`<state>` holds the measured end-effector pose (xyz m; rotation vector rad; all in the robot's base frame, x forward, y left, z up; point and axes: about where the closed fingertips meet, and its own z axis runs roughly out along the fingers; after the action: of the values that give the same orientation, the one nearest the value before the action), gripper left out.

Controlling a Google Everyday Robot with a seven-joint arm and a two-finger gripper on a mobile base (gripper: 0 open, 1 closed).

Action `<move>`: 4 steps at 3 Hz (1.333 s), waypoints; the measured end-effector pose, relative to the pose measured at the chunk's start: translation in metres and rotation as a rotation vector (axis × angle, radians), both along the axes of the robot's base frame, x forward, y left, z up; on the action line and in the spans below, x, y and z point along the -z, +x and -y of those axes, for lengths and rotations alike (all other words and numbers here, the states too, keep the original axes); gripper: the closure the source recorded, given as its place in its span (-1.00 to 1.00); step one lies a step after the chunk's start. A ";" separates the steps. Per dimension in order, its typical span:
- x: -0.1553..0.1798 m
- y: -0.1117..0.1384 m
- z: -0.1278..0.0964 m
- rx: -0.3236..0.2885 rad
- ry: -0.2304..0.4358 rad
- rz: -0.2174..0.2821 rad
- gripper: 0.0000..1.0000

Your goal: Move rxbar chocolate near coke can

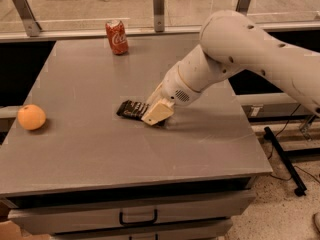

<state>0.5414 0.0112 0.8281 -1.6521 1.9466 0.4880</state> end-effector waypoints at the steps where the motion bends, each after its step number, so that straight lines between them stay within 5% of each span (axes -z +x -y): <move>1: -0.001 0.000 0.000 0.000 0.000 0.000 1.00; 3: -0.102 0.020 0.043 0.059 -0.019 0.231 1.00; 4: -0.102 0.020 0.042 0.059 -0.019 0.231 1.00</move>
Offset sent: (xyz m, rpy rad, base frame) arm 0.0067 -0.0404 0.1131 -0.0117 -0.2487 -0.0471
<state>0.5619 -0.0313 0.9299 -1.5814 1.8280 0.2444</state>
